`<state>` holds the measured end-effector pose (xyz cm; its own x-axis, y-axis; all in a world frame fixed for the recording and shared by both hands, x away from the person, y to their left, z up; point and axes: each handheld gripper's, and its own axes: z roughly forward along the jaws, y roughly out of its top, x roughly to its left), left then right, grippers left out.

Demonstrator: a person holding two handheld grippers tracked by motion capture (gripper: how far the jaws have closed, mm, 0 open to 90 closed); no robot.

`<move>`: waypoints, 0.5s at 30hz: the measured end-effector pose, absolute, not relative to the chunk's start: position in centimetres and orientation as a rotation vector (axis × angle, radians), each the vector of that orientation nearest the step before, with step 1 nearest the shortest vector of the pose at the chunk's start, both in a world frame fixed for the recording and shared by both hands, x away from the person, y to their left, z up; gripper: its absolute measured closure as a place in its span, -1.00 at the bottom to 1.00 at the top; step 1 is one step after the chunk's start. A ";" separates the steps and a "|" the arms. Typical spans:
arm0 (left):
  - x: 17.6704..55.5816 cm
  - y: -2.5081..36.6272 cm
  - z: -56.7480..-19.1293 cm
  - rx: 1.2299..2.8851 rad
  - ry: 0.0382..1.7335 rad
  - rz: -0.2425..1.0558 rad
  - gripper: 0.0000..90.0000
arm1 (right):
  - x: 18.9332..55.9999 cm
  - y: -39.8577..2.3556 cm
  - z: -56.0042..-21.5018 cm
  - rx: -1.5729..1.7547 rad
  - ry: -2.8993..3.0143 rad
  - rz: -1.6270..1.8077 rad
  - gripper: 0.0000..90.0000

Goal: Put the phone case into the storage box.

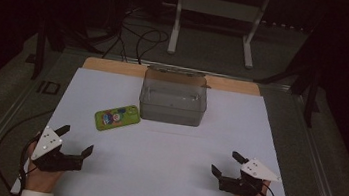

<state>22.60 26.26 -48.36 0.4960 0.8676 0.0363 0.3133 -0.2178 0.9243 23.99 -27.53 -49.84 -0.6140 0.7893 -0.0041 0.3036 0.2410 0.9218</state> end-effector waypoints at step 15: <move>22.9 26.1 -48.7 1.788 1.014 0.737 -1.00 | 24.0 -27.3 -50.1 0.973 2.051 1.341 -0.78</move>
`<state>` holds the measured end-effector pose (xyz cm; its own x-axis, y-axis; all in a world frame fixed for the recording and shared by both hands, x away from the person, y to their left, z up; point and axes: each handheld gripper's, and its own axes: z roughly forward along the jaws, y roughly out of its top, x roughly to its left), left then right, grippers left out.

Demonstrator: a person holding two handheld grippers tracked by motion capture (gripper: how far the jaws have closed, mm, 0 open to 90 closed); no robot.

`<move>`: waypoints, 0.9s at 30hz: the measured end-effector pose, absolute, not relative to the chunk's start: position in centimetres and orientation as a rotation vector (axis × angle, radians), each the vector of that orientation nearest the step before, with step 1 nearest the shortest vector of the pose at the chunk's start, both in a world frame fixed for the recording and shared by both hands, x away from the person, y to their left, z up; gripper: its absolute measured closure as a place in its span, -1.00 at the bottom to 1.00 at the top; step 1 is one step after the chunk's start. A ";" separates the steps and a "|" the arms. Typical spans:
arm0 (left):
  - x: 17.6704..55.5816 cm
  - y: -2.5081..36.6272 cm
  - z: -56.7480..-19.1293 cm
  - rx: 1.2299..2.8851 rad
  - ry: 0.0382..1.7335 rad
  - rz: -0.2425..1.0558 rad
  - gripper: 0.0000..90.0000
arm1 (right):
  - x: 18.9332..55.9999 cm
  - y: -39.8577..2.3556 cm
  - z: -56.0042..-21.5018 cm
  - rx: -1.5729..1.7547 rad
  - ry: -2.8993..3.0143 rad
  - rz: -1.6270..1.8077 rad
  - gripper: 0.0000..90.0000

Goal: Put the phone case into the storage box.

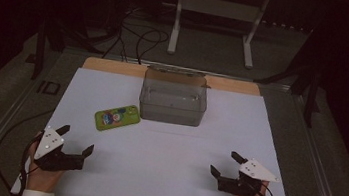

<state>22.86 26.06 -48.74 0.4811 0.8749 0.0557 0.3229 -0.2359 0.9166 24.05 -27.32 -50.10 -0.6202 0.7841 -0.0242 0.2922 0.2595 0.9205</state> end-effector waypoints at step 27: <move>24.3 25.9 -47.7 1.813 1.005 0.739 -1.00 | 24.0 -27.1 -50.2 0.957 2.039 1.345 -0.78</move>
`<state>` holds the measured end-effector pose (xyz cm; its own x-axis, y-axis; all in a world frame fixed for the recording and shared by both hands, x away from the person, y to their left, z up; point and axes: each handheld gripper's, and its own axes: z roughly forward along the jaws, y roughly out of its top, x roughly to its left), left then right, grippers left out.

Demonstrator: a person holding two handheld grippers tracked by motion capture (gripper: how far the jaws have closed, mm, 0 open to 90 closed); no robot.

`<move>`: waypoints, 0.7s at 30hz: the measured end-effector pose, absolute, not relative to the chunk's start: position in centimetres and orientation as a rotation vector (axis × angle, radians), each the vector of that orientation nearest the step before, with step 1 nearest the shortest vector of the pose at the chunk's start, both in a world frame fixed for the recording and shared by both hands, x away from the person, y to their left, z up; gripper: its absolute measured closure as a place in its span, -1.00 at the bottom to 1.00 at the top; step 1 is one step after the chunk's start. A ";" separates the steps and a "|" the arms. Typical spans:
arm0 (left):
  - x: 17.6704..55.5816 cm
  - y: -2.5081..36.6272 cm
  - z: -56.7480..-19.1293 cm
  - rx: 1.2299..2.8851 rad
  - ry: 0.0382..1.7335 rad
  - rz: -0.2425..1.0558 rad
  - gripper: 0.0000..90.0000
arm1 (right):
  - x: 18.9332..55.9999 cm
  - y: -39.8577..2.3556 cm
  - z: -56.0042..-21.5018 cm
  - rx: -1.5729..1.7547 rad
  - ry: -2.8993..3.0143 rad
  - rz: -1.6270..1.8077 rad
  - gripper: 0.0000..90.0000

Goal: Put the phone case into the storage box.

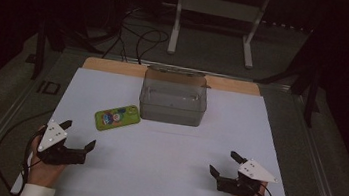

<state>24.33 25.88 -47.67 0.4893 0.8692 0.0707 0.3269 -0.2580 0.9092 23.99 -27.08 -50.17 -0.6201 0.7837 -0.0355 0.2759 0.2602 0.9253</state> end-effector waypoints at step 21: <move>27.3 25.5 -46.3 1.843 0.981 0.784 -1.00 | 24.1 -27.1 -50.2 0.957 2.038 1.341 -0.78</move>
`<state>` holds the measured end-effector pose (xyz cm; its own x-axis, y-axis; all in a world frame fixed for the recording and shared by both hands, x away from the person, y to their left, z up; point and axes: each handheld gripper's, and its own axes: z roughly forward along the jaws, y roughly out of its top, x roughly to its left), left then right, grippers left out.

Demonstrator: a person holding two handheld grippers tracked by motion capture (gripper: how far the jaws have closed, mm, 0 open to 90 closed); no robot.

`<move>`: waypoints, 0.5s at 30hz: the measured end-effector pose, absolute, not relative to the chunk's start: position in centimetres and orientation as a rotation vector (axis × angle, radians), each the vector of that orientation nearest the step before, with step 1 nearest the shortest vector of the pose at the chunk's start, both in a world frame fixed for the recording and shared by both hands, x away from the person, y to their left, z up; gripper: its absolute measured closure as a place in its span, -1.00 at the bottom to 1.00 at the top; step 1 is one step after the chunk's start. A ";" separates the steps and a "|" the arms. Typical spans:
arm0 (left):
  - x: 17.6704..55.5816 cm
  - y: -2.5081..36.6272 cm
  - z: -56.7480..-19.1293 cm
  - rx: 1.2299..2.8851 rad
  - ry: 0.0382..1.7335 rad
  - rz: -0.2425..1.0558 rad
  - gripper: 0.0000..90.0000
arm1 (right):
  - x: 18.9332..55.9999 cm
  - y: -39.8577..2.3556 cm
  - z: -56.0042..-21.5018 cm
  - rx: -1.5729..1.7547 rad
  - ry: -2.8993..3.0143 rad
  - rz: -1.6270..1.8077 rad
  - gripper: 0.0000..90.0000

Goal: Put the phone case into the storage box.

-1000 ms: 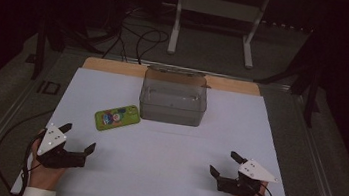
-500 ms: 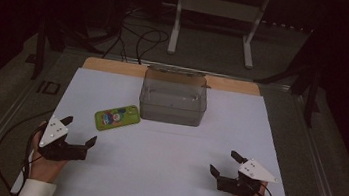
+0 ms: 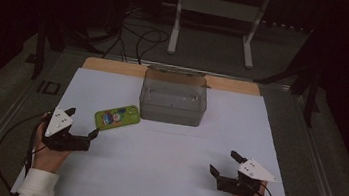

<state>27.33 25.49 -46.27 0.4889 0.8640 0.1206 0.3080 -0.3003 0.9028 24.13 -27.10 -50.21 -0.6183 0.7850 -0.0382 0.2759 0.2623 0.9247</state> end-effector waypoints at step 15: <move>29.4 25.6 -46.1 1.843 0.973 0.790 -1.00 | 24.2 -27.0 -50.2 0.954 2.042 1.333 -0.78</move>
<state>29.35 25.62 -46.09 0.4903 0.8623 0.1270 0.3010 -0.3043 0.9038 24.15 -27.04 -50.23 -0.6186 0.7845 -0.0435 0.2754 0.2684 0.9231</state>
